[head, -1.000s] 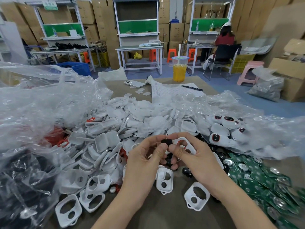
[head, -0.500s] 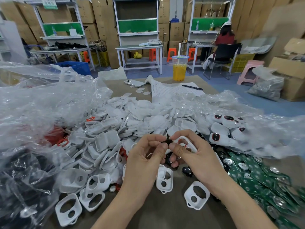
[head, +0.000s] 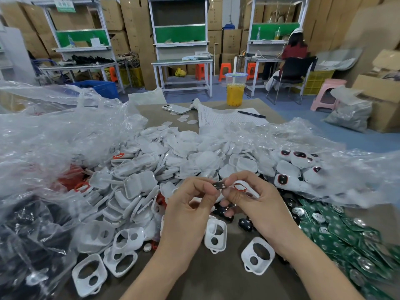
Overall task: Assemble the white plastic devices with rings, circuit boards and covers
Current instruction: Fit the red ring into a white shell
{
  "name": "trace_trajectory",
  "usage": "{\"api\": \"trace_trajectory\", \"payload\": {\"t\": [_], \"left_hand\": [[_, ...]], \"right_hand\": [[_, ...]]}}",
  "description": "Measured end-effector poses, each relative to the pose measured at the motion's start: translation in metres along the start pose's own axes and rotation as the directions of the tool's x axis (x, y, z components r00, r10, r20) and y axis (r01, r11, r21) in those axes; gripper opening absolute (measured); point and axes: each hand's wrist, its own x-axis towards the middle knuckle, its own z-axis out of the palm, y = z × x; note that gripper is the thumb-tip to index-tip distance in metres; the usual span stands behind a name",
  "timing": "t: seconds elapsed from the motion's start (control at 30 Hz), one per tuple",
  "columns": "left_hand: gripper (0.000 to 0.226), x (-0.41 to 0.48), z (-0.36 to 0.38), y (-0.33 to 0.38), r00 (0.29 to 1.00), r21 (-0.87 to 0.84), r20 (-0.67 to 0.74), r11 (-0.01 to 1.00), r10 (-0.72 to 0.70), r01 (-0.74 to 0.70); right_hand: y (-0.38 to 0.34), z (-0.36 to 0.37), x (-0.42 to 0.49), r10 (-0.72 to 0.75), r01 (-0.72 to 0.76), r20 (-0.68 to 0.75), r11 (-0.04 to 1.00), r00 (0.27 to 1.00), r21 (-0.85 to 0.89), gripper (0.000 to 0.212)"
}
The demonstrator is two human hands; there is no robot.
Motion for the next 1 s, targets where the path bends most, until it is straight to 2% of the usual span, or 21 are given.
{"api": "trace_trajectory", "payload": {"t": [0.07,0.1,0.2,0.33,0.47,0.6,0.77,0.9,1.0], "left_hand": [[0.038,-0.0006,-0.0001,0.0019,1.0,0.013,0.008,1.0,0.007,-0.007],[0.035,-0.0013,0.0002,0.0031,1.0,0.006,0.018,1.0,0.007,-0.007],[0.016,-0.0035,0.0017,0.0069,0.999,-0.06,0.046,0.998,-0.01,0.013],[0.004,-0.0046,0.0015,0.0073,0.997,-0.107,0.062,0.993,-0.035,0.041],[0.012,-0.0055,0.0011,0.007,0.997,-0.112,0.063,0.993,-0.036,0.043],[0.005,-0.0057,0.0015,0.008,0.997,-0.105,0.063,0.994,-0.033,0.039],[0.006,-0.0063,0.0015,0.0107,0.997,-0.113,0.055,0.992,-0.054,0.06],[0.021,-0.0057,0.0009,0.0089,0.996,-0.086,0.048,0.993,-0.071,0.075],[0.022,-0.0053,0.0,0.009,0.997,-0.068,0.055,0.996,-0.057,0.061]], "right_hand": [[-0.0006,0.0,-0.0001,0.0,0.0,-0.003,1.0,1.0,0.013,0.022],[-0.0008,0.0001,-0.0001,-0.003,0.003,-0.003,1.0,1.0,0.019,0.022],[-0.0008,0.0006,0.0007,-0.014,0.014,-0.01,1.0,1.0,0.028,0.022],[-0.0011,0.0012,0.0007,-0.011,0.011,-0.015,0.999,1.0,0.031,0.021],[-0.0014,0.001,0.0002,-0.006,0.006,-0.021,0.999,1.0,0.035,0.02],[-0.0012,0.001,0.0008,0.0,0.0,-0.019,0.999,1.0,0.033,0.022],[-0.0004,0.0002,0.0005,-0.022,0.022,-0.012,1.0,1.0,0.016,0.023],[0.0002,-0.0004,0.0013,-0.037,0.037,-0.016,0.999,0.999,-0.002,0.027],[0.0014,-0.0016,0.0017,-0.049,0.049,-0.016,0.999,0.999,-0.003,0.026]]}}
